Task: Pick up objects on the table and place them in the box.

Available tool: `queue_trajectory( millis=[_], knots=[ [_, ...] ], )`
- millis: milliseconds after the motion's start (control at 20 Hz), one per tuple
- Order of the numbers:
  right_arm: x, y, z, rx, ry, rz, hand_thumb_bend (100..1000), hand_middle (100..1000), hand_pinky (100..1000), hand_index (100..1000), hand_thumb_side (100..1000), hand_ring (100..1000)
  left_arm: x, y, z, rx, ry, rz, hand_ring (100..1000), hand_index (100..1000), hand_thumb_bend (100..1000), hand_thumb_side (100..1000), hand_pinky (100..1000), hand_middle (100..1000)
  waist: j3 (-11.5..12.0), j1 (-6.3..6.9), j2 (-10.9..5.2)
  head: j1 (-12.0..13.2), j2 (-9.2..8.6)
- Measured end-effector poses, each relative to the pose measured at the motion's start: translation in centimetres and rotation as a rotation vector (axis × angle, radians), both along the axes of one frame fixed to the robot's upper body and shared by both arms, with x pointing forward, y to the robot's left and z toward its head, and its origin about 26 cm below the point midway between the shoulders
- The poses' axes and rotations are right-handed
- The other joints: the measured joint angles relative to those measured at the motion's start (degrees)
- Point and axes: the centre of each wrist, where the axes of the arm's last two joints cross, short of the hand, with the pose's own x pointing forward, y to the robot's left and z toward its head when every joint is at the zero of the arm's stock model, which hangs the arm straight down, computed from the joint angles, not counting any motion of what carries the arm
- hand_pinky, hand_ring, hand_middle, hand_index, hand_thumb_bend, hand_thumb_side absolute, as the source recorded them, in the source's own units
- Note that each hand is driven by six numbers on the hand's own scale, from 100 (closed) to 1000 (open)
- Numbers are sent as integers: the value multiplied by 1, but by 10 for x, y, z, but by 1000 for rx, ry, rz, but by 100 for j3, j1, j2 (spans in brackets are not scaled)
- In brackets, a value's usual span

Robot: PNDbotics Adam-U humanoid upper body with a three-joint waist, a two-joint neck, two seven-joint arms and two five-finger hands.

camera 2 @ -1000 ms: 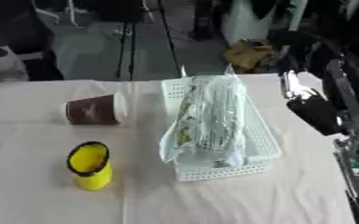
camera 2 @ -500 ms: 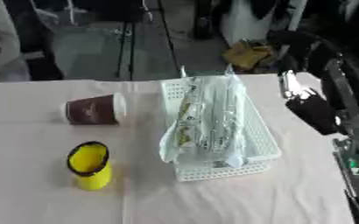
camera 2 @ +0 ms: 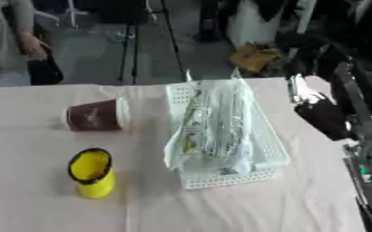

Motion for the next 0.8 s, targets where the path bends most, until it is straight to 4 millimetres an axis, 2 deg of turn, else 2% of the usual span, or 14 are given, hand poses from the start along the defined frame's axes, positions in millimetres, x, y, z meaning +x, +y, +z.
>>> queue_trajectory(
  millis=[50, 250, 500, 550, 800],
  knots=[
    [0, 0, 0, 0, 0, 0, 100, 789, 577, 899, 546, 653, 0, 2, 0, -4, 1, 16, 808, 914, 254, 880, 597, 838, 2, 1, 0, -1, 0],
    [0, 0, 0, 0, 0, 0, 100, 789, 577, 898, 545, 654, 4, 10, -2, -26, 15, 104, 806, 921, 361, 800, 580, 843, 12, 22, -2, 7, 0],
    [0, 0, 0, 0, 1, 0, 100, 789, 577, 899, 545, 653, 11, 19, -4, -42, 34, 176, 811, 922, 395, 769, 578, 848, 11, 32, -7, 8, 1],
    [0, 0, 0, 0, 1, -1, 100, 789, 576, 899, 546, 653, 12, 20, -4, -41, 37, 185, 810, 921, 435, 739, 573, 849, 11, 32, -7, 7, 1],
    [1, -1, -1, 0, 6, -2, 100, 789, 576, 899, 545, 653, 25, 29, 4, 33, 65, 224, 804, 906, 494, 679, 576, 841, -11, 32, -21, -52, 3]
  ],
)
